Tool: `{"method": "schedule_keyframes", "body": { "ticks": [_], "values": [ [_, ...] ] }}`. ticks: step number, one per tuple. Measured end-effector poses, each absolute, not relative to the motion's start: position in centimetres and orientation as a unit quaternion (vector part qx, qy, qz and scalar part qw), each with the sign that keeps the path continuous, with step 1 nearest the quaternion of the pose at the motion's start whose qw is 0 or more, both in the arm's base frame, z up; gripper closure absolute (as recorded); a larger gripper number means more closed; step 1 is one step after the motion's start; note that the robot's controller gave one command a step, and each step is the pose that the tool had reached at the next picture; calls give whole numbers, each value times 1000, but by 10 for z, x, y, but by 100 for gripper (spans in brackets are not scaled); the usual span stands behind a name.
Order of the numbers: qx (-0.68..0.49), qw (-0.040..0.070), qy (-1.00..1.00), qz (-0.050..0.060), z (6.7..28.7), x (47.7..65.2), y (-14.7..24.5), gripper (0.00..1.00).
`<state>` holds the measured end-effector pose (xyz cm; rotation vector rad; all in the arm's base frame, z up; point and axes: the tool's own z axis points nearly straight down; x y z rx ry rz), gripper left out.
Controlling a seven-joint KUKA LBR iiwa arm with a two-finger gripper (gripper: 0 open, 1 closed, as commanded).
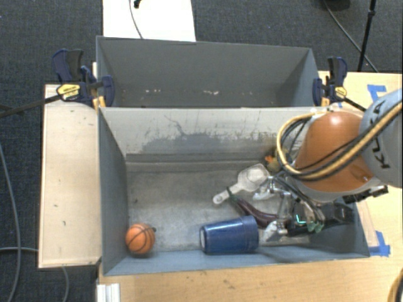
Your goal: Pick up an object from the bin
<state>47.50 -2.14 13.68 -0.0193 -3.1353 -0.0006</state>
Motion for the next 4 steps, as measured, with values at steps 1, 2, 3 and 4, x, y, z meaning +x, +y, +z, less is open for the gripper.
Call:
{"method": "schedule_keyframes", "body": {
  "ticks": [1,2,3,4],
  "values": [
    [-6,-1,-1000,0,141,477,-21,0],
    [60,-14,-998,2,79,487,-10,100],
    [62,-10,-998,1,76,484,-9,0],
    [62,-17,-998,0,79,487,-9,100]
  ]
}}
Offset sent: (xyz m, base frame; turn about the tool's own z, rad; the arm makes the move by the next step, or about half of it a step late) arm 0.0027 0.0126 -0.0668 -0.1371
